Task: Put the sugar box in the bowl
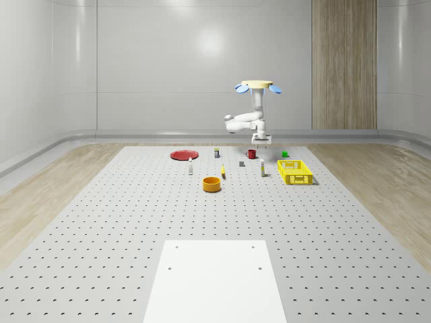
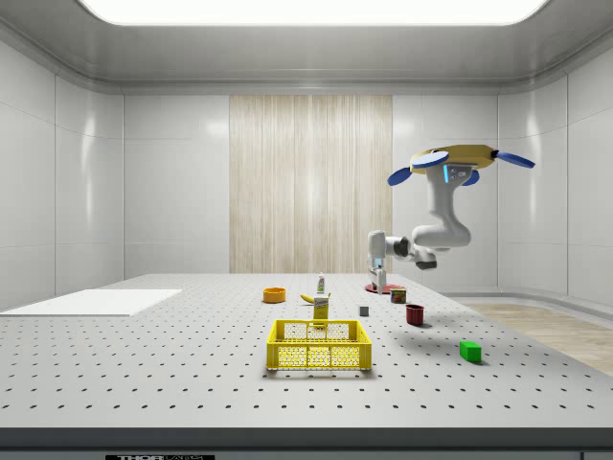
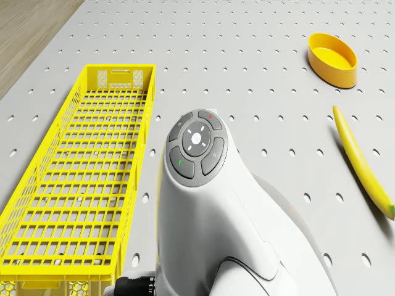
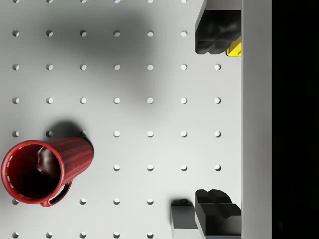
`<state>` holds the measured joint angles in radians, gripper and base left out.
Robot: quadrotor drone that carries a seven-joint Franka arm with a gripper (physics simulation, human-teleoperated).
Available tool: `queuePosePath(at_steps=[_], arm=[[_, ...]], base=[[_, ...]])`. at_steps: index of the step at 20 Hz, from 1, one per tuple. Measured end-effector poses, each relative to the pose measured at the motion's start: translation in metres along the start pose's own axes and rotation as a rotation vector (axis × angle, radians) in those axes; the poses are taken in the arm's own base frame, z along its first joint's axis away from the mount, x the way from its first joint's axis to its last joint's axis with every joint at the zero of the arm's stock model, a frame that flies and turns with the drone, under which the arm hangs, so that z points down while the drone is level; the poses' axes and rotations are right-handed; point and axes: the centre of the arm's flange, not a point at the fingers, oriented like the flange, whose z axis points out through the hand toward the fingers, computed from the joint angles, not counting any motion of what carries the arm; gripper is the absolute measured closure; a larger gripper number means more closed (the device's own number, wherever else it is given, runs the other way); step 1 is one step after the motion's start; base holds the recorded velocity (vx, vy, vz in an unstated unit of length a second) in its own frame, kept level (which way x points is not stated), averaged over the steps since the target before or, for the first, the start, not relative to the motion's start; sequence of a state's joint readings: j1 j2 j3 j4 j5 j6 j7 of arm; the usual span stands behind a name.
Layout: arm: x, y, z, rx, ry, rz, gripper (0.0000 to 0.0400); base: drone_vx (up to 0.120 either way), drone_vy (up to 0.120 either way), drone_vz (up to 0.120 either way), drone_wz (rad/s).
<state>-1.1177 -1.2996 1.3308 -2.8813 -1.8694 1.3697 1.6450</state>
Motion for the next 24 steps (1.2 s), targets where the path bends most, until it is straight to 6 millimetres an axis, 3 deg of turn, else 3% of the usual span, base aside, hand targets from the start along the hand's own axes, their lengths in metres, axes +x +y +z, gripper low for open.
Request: queuePosePath(at_steps=[18, 24], arm=[[0.0, 0.0, 0.0, 0.0, 0.0, 0.0, 0.0], [0.0, 0.0, 0.0, 0.0, 0.0, 0.0, 0.0]], base=[[0.12, -0.016, 0.0, 0.0], [0.12, 0.0, -0.107, 0.0]])
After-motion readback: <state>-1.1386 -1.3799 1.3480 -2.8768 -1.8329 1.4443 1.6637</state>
